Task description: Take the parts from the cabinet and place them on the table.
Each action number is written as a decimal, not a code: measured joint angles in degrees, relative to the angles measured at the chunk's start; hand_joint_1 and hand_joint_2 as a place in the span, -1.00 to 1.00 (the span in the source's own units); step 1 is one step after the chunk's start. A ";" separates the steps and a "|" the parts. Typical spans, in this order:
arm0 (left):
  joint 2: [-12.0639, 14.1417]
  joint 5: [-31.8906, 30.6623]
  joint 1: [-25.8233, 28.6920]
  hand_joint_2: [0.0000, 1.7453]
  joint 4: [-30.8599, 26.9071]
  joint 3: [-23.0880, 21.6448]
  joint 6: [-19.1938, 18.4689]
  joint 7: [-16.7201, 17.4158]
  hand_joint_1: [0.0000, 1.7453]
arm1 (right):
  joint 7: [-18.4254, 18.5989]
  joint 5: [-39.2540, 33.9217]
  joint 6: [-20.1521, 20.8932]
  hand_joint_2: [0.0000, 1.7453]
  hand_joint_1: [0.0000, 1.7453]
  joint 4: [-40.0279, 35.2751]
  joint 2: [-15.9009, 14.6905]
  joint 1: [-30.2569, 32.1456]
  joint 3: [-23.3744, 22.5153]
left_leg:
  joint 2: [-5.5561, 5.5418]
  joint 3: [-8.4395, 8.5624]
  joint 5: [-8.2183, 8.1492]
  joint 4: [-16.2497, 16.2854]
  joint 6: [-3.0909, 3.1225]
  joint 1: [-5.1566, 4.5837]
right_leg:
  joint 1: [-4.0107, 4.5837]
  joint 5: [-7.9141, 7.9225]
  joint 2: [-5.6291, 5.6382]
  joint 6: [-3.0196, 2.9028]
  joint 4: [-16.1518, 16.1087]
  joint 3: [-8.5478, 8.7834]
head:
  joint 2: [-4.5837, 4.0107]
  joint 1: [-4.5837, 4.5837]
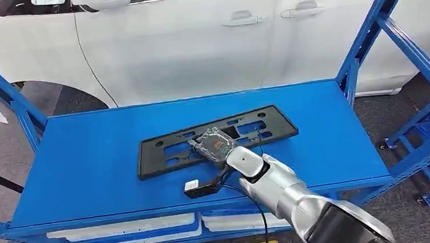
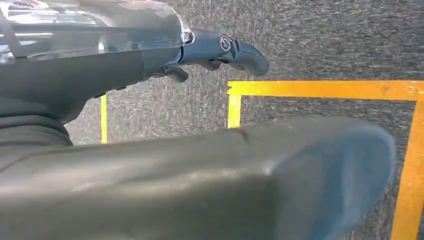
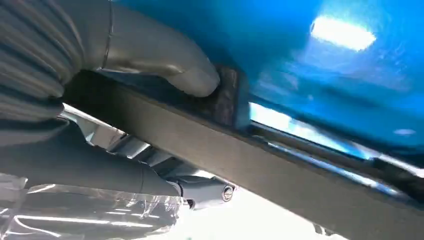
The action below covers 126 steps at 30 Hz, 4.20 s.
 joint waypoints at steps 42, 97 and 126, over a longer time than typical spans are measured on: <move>0.24 2.86 -0.46 1.00 0.00 4.67 -6.10 -16.78 -1.00 | -33.66 -65.95 5.47 1.00 1.00 -54.93 -8.89 19.35 -26.60 | -0.53 7.96 8.92 -18.41 3.11 0.32 | -0.11 -3.25 0.34 3.21 3.93 -1.35 | 0.00 0.07; 0.11 -1.09 -0.33 1.00 -0.02 7.32 0.68 -0.48 -1.00 | -31.23 -80.48 26.07 1.00 1.00 -89.70 -13.55 33.40 -23.85 | -0.09 13.90 4.10 -17.59 1.90 -0.61 | 0.77 1.93 -0.33 0.28 1.80 -3.91 | 0.00 -0.02; 2.40 -2.97 -0.10 1.00 -0.02 8.31 2.36 -0.28 -1.00 | -33.62 -85.15 28.50 1.00 1.00 -89.35 -14.86 34.71 -23.98 | 0.41 7.04 6.58 -8.03 0.53 0.04 | 0.49 1.08 -0.22 0.11 1.60 -3.14 | 0.00 -0.07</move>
